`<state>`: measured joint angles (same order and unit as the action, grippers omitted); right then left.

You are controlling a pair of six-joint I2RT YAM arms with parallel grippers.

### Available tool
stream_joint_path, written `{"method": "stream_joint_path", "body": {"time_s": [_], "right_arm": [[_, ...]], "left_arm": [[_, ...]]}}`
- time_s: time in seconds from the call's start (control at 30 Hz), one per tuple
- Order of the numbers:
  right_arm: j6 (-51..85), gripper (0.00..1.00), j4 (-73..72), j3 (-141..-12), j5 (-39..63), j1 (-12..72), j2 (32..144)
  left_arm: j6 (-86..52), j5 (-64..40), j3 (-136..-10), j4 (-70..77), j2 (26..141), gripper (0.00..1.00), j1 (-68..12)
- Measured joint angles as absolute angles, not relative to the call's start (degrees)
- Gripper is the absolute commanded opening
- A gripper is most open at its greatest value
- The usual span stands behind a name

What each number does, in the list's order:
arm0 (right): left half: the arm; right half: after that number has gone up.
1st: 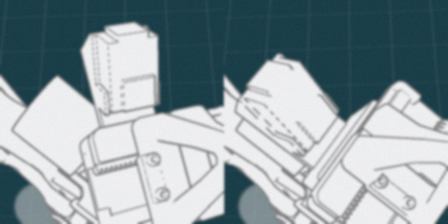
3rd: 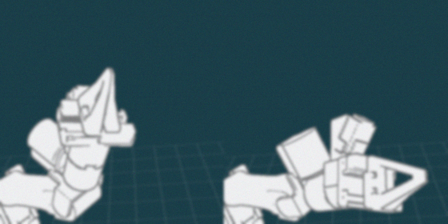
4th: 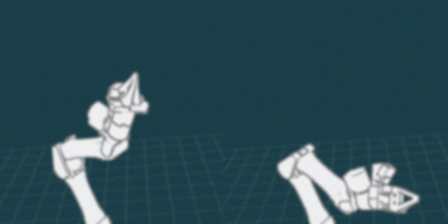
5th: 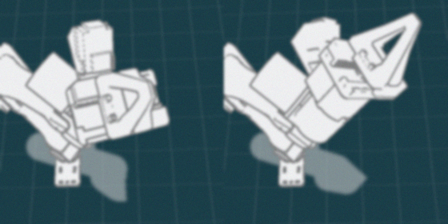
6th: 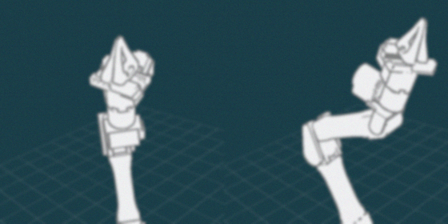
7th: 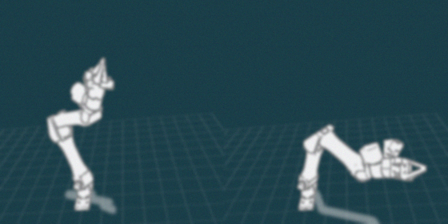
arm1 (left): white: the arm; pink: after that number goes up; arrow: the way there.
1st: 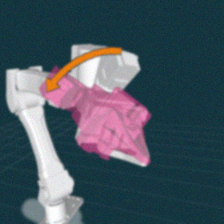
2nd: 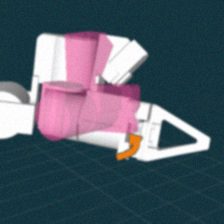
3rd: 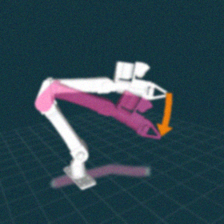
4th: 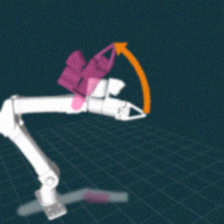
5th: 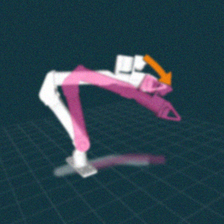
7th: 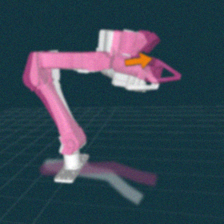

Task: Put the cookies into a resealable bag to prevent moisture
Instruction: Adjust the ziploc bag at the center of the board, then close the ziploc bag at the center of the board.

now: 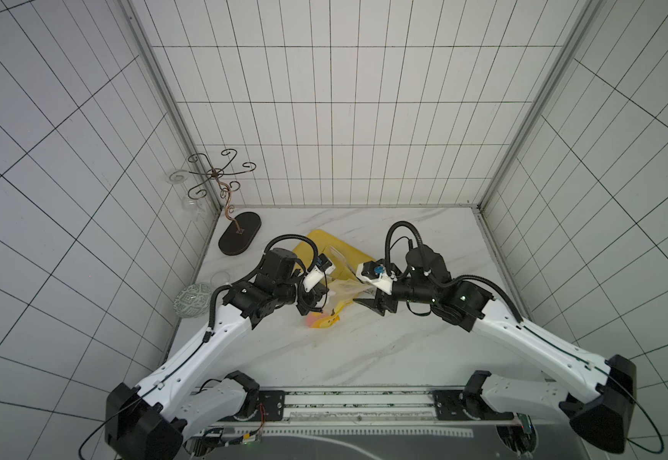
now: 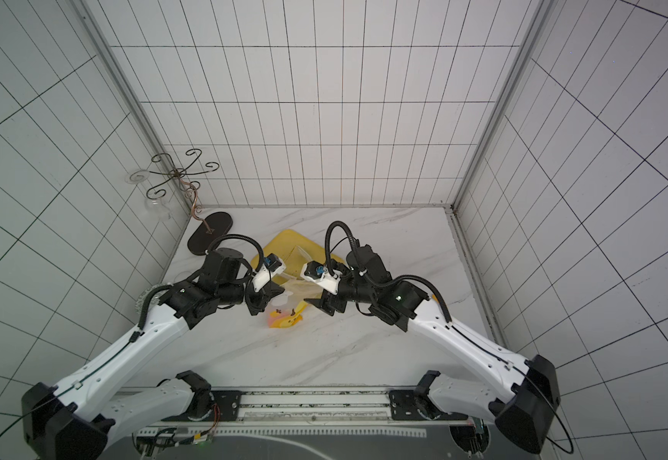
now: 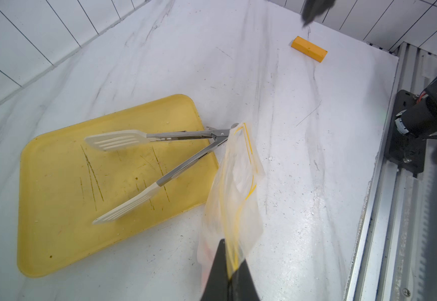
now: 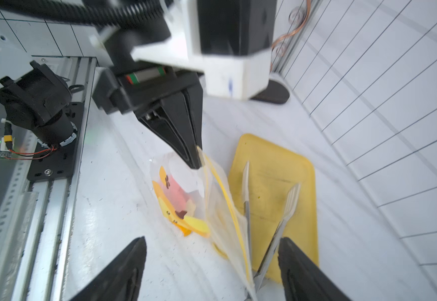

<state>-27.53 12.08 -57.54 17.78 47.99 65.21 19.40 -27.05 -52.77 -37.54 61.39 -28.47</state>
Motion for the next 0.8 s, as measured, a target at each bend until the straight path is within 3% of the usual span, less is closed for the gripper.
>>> {"method": "stream_joint_path", "body": {"time_s": [0.3, 0.53, 0.67, 0.8], "right_arm": [[-35.9, 0.76, 8.4, -57.7, 19.7, 49.0, 76.8], [-38.5, 0.33, 9.4, -57.8, 21.5, 49.0, 81.9], [-38.0, 0.17, 9.3, -57.8, 22.5, 49.0, 81.8], [-37.4, 0.09, 9.4, -57.8, 23.5, 49.0, 81.8]], "left_arm": [[23.0, -32.4, -52.8, -37.6, 62.2, 0.0, -28.4], [24.1, -33.5, -52.8, -38.7, 62.5, 0.0, -28.0], [24.0, -34.1, -52.8, -38.9, 62.6, 0.0, -27.5], [24.1, -34.6, -52.8, -38.9, 62.7, 0.0, -27.4]]}}
